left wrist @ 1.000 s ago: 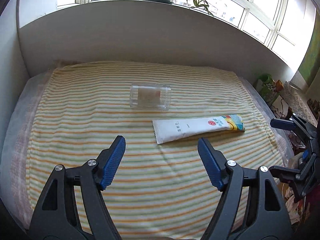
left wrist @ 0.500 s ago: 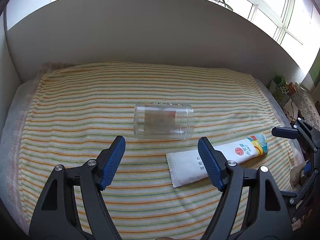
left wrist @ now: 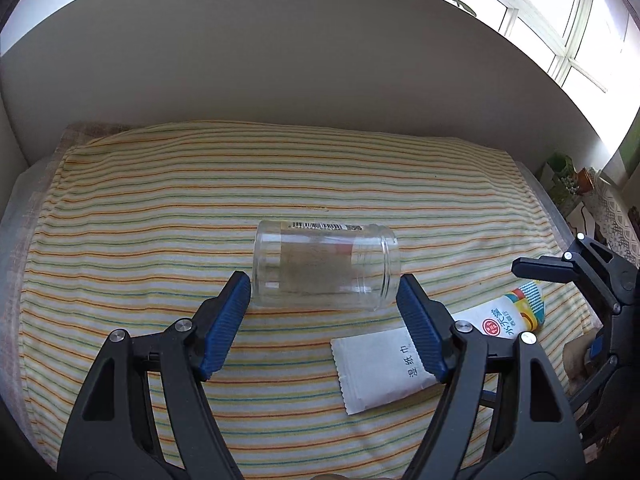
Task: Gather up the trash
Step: 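Close the left tool on the clear cup while the right tool grips the tube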
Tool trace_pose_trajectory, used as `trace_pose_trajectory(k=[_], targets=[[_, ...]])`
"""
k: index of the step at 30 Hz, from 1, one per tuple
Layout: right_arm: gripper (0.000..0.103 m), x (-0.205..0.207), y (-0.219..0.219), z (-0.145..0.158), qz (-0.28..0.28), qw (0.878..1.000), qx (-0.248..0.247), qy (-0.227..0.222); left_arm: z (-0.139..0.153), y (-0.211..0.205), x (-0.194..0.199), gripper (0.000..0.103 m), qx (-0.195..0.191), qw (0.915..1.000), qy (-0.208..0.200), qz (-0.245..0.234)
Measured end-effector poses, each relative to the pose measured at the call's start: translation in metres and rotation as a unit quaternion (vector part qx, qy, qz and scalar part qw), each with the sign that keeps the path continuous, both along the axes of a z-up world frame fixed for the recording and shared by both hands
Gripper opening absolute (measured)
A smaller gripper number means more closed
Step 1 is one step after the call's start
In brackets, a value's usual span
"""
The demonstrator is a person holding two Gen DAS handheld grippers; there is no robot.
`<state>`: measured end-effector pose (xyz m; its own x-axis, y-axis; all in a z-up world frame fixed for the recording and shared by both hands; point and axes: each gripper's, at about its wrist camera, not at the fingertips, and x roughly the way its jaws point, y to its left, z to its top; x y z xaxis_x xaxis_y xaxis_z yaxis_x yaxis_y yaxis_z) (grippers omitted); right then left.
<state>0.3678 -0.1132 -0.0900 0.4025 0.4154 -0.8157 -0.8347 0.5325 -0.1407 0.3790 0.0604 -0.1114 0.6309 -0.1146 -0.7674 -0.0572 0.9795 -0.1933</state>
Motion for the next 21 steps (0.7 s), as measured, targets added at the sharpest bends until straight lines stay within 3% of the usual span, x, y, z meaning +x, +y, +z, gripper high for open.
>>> trace_pose_trajectory(k=[12,13,15,20,21], targets=[[0.073,0.005,0.008,-0.01,0.004,1.0,-0.021,0.017,-0.001,0.012,0.003,0.076,-0.035,0.9991,-0.018,0.015],[0.07,0.004,0.008,-0.01,0.006,1.0,-0.022,0.02,-0.001,0.01,0.003,0.071,-0.038,0.9991,-0.018,0.011],[0.064,0.002,0.008,-0.009,0.011,0.999,-0.021,0.025,-0.001,0.007,0.003,0.07,-0.037,0.9991,-0.018,0.009],[0.036,-0.011,0.006,-0.004,0.027,0.999,-0.019,0.04,0.003,0.009,0.0,0.07,-0.045,0.9985,-0.026,0.018],[0.036,-0.012,0.006,-0.005,0.029,0.999,-0.02,0.038,0.004,0.01,-0.001,0.07,-0.044,0.9985,-0.027,0.02]])
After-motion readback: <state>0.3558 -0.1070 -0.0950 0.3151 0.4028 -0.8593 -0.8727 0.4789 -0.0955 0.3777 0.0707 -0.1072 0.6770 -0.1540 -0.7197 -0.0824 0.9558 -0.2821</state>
